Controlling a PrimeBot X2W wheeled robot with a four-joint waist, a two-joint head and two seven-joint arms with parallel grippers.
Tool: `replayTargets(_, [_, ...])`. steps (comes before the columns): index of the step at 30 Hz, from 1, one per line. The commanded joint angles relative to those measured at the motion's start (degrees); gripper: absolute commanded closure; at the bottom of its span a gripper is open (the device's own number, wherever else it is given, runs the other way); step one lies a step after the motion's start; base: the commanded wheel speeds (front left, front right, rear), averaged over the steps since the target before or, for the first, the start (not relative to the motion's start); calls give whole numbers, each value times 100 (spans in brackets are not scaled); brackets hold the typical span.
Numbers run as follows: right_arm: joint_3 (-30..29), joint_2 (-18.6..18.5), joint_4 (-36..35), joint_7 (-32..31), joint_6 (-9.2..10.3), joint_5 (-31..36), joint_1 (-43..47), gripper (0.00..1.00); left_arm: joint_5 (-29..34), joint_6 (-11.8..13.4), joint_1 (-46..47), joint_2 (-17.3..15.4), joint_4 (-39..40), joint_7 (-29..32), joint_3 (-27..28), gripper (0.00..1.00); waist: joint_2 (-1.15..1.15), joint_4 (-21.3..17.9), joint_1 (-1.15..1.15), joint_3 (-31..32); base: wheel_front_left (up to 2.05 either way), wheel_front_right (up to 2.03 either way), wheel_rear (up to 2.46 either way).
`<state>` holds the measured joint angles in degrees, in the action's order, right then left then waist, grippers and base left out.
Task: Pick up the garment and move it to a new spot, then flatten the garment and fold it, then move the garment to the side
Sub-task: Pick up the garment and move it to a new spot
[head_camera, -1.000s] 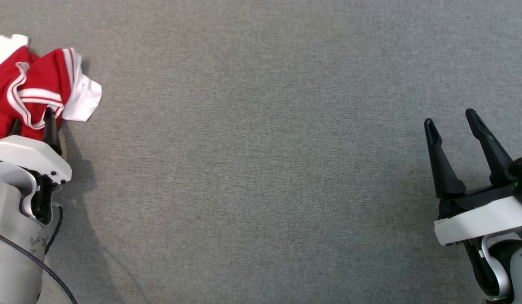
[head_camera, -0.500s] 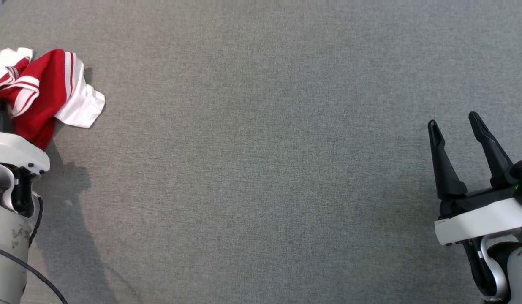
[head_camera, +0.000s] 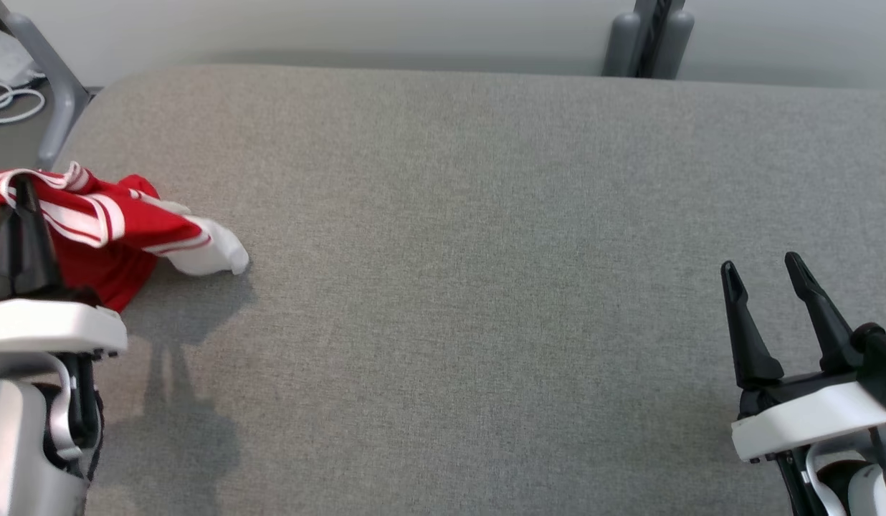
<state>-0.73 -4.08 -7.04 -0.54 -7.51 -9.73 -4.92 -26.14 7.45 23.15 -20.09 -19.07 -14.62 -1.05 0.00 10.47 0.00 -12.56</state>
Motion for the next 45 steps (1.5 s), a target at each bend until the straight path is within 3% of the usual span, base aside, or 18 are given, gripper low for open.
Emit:
replayTargets(1, [-29,10,4,33,4,-36,125,0,103,169,-388,24,603,166,-55,100,0,26,0,292,0,0,0])
replayTargets(7, [-79,63,-28,30,4,-56,338,0,359,680,-1437,9,2441,809,-230,100,0,-64,0,526,0,0,0])
replayTargets(10, [-119,83,-89,8,4,-74,375,0,482,781,-1664,8,3111,1056,-396,100,0,-103,0,507,0,0,0])
replayTargets(15, [-92,91,-165,-39,4,-50,318,0,619,729,-1657,19,3650,1257,-708,100,0,-263,0,418,0,0,0])
replayTargets(20, [11,101,-258,-51,4,-74,113,0,668,445,-1118,222,3891,1372,-1298,100,0,-784,0,124,0,0,0])
replayTargets(28, [178,106,-119,150,4,-251,-109,0,811,-131,130,525,3466,1496,-2108,100,0,-1910,0,-414,0,0,0])
replayTargets(34, [264,109,175,446,3,-589,-199,0,848,-404,780,833,2675,1653,-2571,100,0,-2769,0,-838,0,0,0])
replayTargets(39, [299,111,454,704,3,-829,-197,0,743,-639,1046,1082,1429,1760,-2885,100,0,-3138,0,-1123,0,0,0])
replayTargets(45, [389,108,768,927,3,-963,-320,0,685,-963,1178,1273,230,1637,-3193,100,0,-3245,0,-1229,0,0,0])
